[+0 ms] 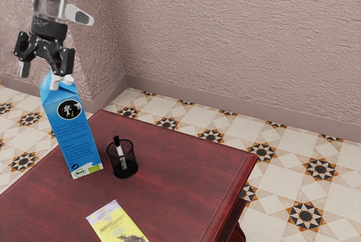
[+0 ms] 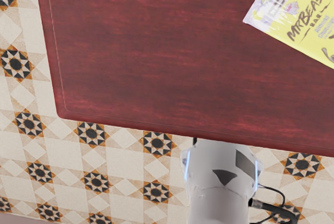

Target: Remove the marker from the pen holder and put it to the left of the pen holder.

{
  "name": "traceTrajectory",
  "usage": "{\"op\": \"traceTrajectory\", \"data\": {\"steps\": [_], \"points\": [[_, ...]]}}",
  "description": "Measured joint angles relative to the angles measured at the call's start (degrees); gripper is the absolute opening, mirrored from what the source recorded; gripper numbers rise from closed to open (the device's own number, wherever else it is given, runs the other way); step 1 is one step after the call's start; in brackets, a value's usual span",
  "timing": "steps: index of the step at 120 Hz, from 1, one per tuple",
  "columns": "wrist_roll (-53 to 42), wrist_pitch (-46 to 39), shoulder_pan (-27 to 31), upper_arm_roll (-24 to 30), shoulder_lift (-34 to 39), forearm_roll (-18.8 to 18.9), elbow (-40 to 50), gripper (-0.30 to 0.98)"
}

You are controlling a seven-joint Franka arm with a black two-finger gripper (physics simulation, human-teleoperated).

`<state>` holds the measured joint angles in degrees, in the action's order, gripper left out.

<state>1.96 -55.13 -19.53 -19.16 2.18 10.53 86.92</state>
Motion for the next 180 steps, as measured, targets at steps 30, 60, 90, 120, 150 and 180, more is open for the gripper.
{"op": "traceTrajectory", "data": {"steps": [30, 60, 90, 120, 150, 180], "points": [[0.8, -20.5, 0.7, 0.4, 0.3, 1.6, 1.5, 0.69], [-9.6, -28.3, -13.8, 8.4, -7.9, 17.4, 32.1, 0.69], [-15.6, -35.6, -25.0, 8.4, -7.4, 20.1, 36.0, 0.69], [-18.8, -38.6, -25.4, 8.7, -13.8, 21.3, 27.7, 0.69], [-23.8, -42.4, -20.5, 6.1, -19.6, 23.4, 24.0, 0.69], [-28.5, -43.4, -19.8, -0.2, -22.3, 25.2, 24.0, 0.63]]}}
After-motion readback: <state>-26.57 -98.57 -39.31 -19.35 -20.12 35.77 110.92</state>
